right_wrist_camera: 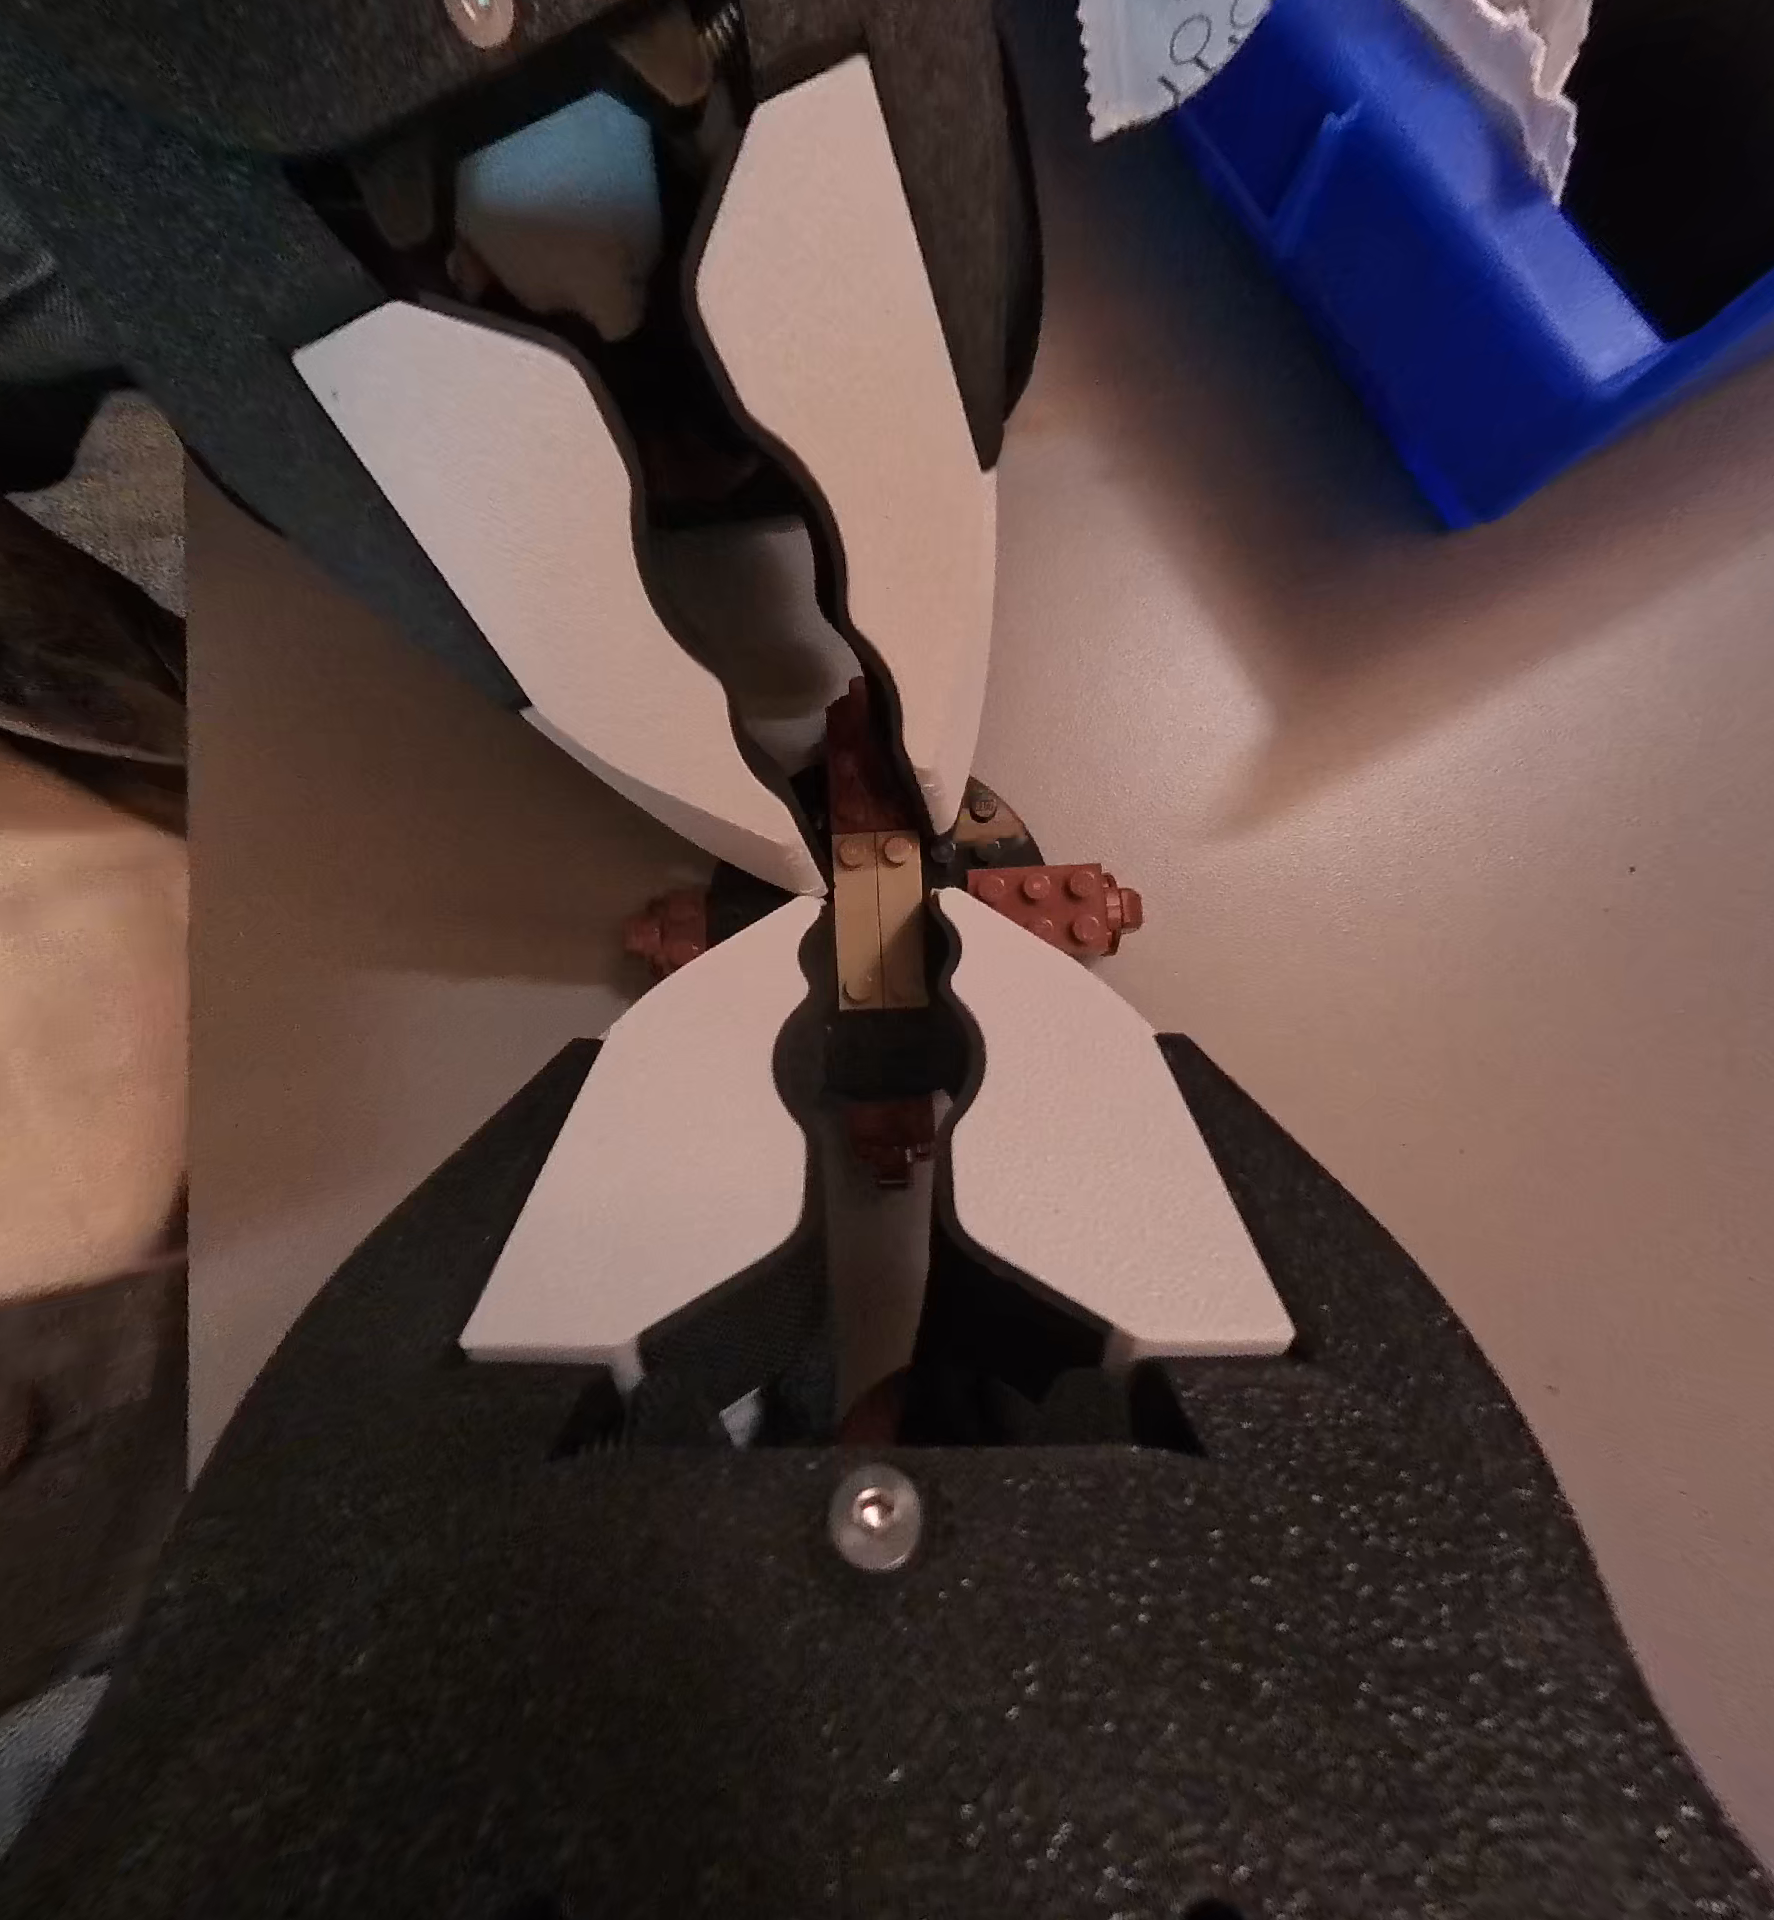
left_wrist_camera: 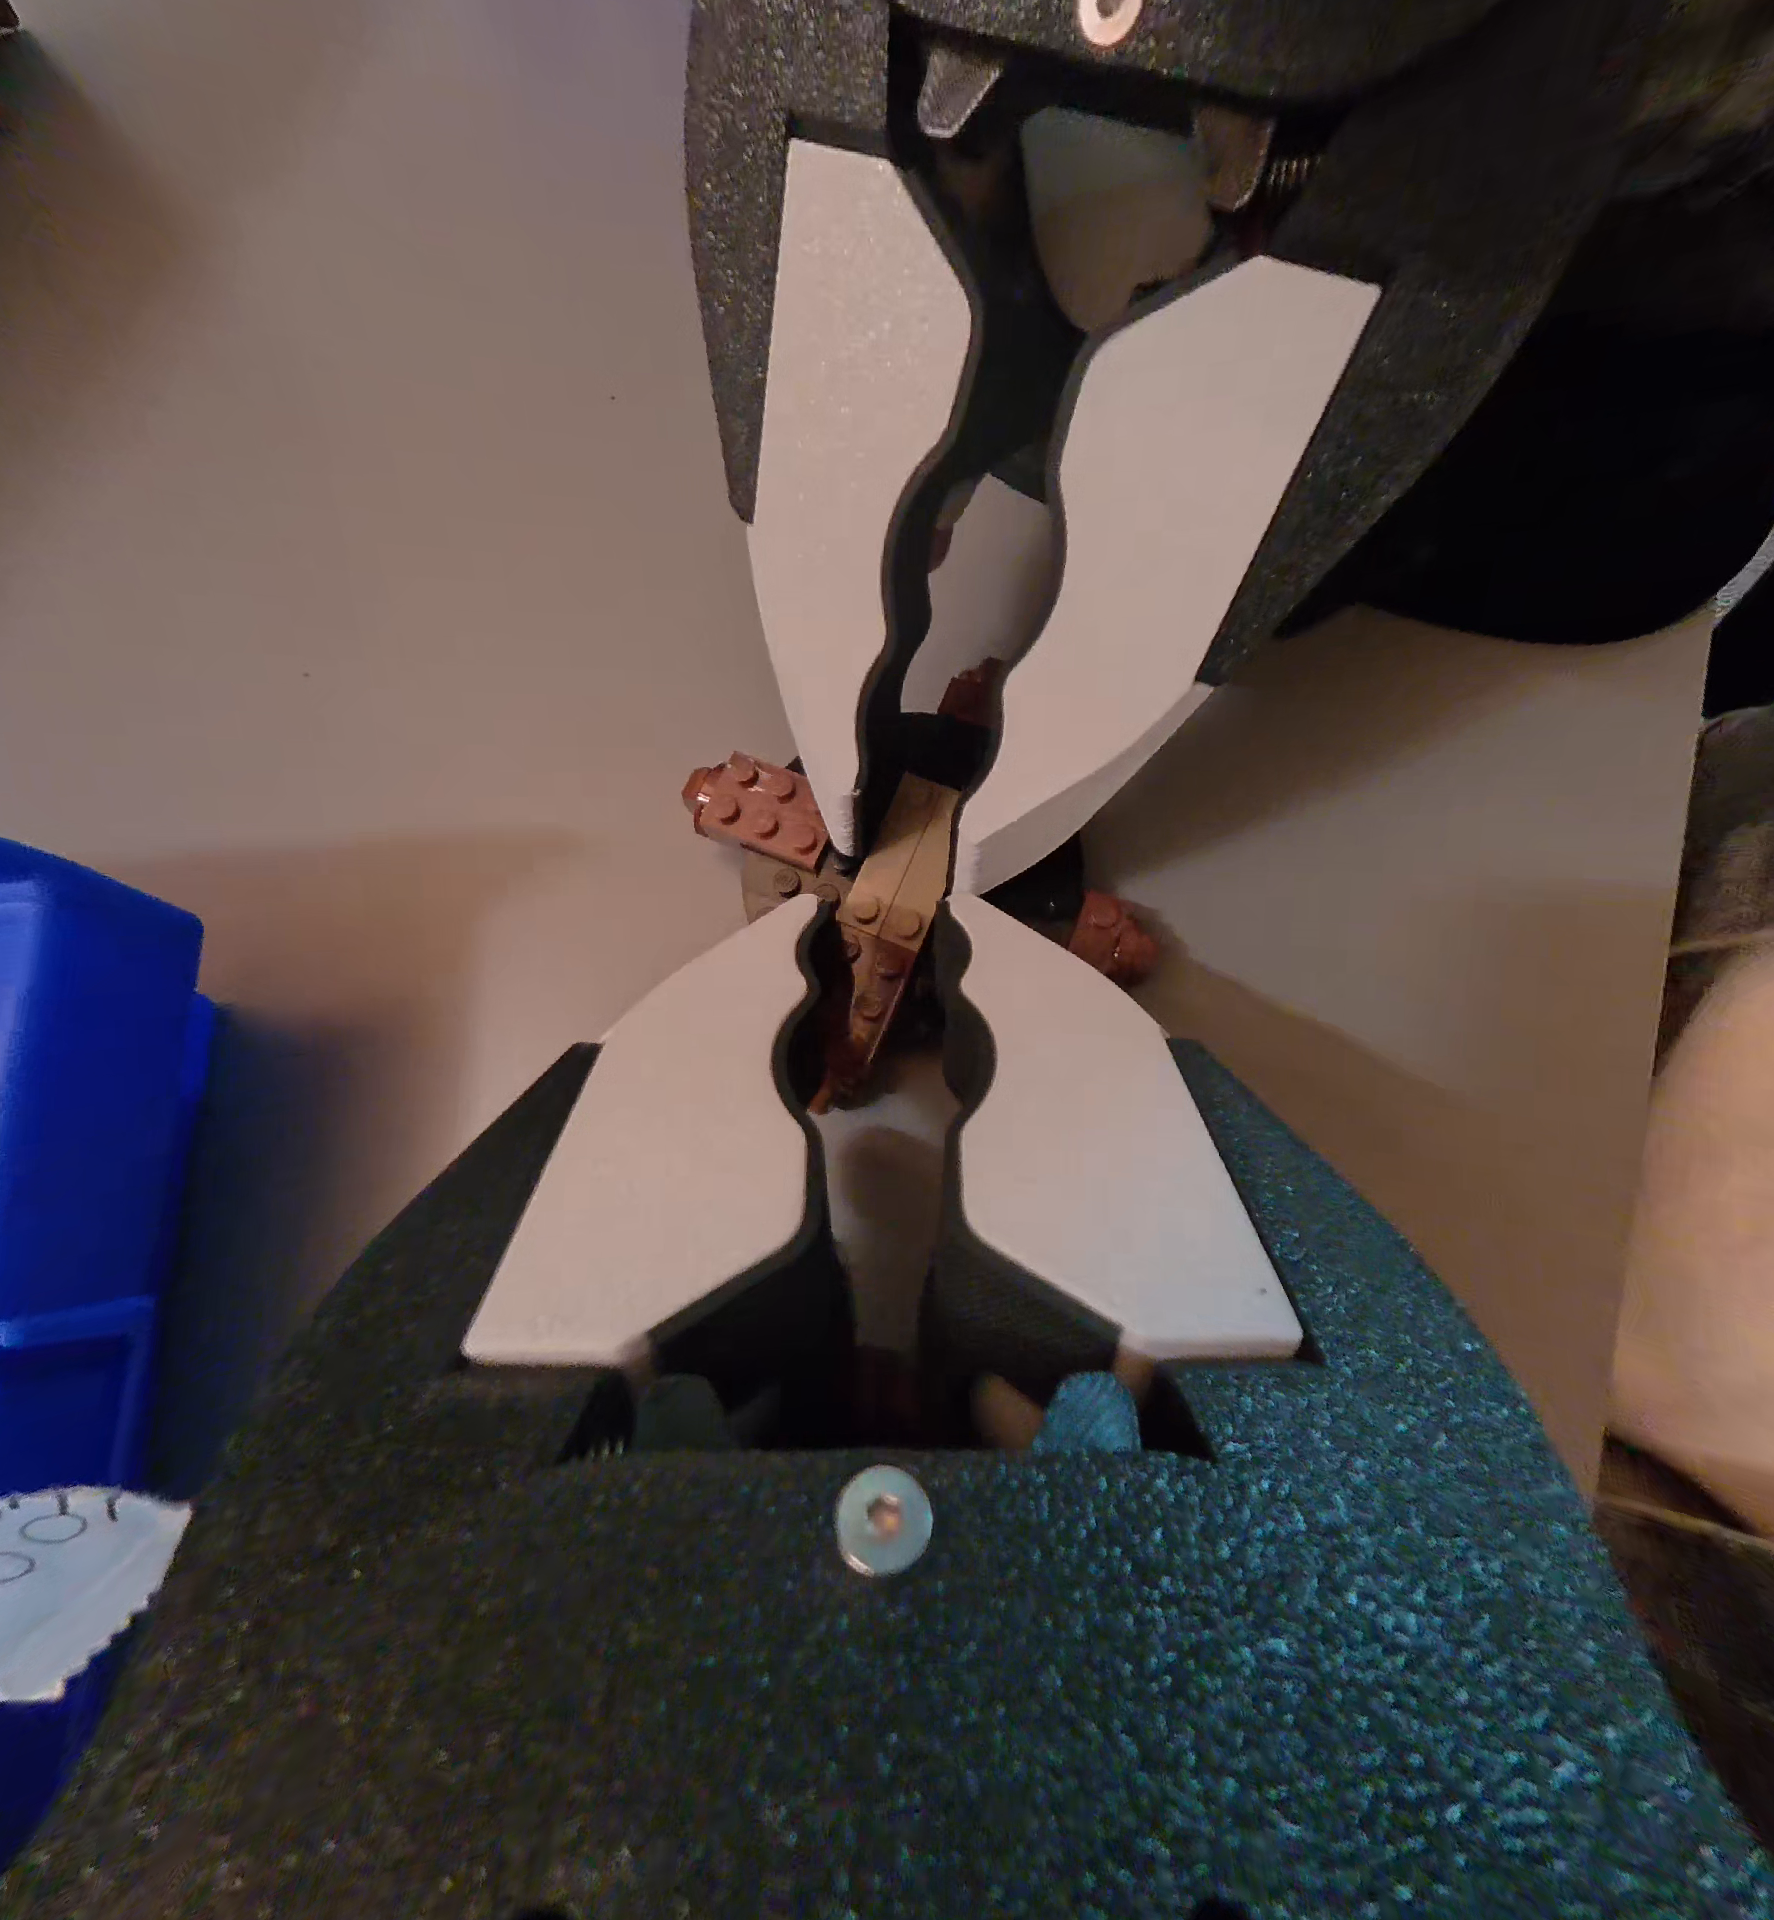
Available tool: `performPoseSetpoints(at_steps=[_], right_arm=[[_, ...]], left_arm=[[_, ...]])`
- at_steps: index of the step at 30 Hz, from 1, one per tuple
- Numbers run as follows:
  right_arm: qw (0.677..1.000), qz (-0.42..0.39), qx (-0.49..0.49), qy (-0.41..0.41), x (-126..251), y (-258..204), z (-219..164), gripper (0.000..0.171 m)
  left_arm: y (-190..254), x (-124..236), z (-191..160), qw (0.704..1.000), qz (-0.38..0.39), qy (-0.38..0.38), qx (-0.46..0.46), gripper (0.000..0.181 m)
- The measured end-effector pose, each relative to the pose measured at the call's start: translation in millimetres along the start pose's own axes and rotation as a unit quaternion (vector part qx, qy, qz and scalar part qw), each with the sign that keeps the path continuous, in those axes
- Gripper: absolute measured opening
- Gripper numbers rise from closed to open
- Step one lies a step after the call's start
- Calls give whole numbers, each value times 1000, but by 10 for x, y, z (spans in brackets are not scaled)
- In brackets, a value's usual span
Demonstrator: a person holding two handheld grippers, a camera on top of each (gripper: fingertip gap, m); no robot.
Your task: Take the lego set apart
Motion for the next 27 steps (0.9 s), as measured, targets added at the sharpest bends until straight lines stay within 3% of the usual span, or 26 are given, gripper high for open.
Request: performPoseSetpoints(at_steps=[6, 8, 14, 22, 27], right_arm=[[1000, -3, 16, 15, 0, -4, -10, 15], [1000, -3, 16, 21, -3, -9, -11, 15], [999, 5, 28, 30, -9, -19, -11, 15], [998, 22, 43, 36, -6, -49, -22, 15], [998, 20, 47, 33, -3, -53, -25, 15]], left_arm=[[-4, 5, 6, 1000, -20, -3, 4, 18], [21, 32, -5, 999, -39, -1, -8, 38], [7, 75, -54, 996, -60, -25, -54, 43], [-25, 136, -80, 987, -76, -81, -120, 36], [-39, 131, -74, 984, -88, -95, -120, 18]])
Point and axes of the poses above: each gripper's, where its closed fingertips meet, x back along the fingers, z out of its top, y = z × x across the jaws, the point moved 4 cm from there along x, back along the fingers
